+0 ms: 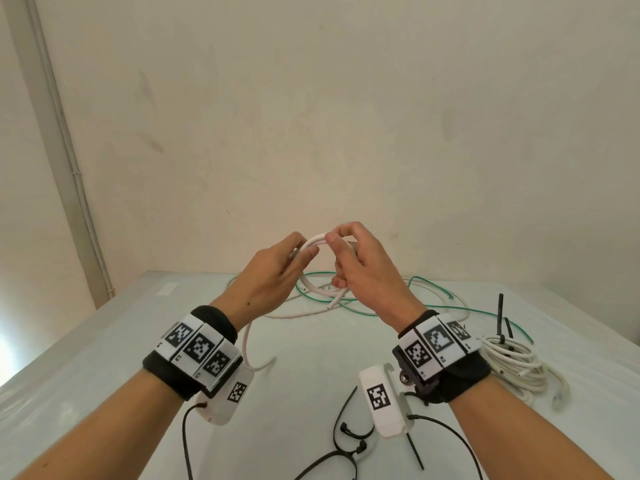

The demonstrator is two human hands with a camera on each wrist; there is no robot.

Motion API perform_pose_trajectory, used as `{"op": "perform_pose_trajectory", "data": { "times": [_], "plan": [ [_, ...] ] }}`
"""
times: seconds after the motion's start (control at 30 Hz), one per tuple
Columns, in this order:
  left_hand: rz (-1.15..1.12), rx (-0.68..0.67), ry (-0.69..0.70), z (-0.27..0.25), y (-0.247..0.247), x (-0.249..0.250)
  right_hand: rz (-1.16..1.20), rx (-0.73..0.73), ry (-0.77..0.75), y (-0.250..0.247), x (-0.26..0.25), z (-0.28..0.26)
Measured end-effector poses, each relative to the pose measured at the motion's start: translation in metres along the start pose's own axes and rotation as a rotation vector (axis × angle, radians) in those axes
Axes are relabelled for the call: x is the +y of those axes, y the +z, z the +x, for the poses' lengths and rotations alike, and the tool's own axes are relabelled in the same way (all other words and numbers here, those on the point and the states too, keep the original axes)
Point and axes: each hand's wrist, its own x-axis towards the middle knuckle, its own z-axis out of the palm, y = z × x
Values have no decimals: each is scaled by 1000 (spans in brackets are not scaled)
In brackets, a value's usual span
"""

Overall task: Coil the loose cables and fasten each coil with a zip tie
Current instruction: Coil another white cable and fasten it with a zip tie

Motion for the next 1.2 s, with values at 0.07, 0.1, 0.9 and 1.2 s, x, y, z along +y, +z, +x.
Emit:
{"op": "perform_pose_trajectory", "data": {
  "times": [0.07, 0.1, 0.9, 1.2],
  "plan": [
    [18, 10, -11, -2, 0, -1, -22, -18, -34, 1, -1, 1],
    [13, 16, -18, -2, 0, -3, -33, -20, -54, 3, -2, 1],
    [-1063, 114, -375, 13, -9, 26, 217, -33, 174, 24, -3, 1],
    [-1197, 339, -381, 22, -12, 20, 250, -431, 732, 12, -10, -17]
  ]
}}
